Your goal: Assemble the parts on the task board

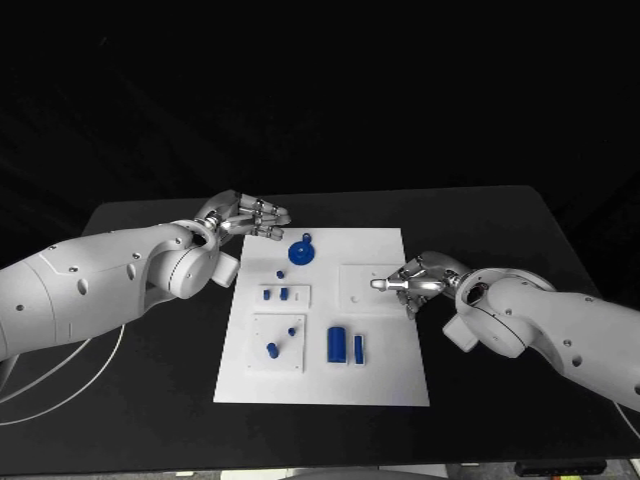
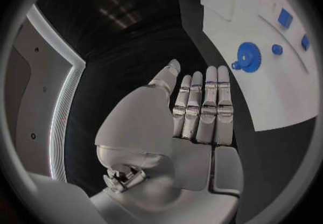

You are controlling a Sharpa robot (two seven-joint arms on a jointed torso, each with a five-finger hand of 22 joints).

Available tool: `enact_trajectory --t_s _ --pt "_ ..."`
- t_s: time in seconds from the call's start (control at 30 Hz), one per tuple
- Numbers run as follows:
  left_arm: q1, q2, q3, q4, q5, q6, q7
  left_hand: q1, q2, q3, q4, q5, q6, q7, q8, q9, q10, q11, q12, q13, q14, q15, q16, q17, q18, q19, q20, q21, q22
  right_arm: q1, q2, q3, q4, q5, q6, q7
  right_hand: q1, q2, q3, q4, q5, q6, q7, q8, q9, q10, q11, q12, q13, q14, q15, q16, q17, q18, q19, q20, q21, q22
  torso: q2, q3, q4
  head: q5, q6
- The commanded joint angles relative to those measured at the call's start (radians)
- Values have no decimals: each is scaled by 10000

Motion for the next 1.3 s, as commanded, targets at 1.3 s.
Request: enact_trajectory --t_s 1.3 --pt "-1856 -143 1346 2439 2409 -4273 2454 -13723 225 -1169 359 -1397 -11001 -1228 -688 -670 -11703 -1108 -609 -599 -12039 -1003 -656 -1292 -771 -10900 -785 -712 -3352 1050 556 -1332 -143 7651 -4375 6780 -11542 -243 2173 -141 -3138 -11403 -715 -609 -1254 -12105 74 -6759 -7965 -13580 638 -7064 -8053 -611 -14530 831 -727 -10425 -1914 -252 404 -295 1388"
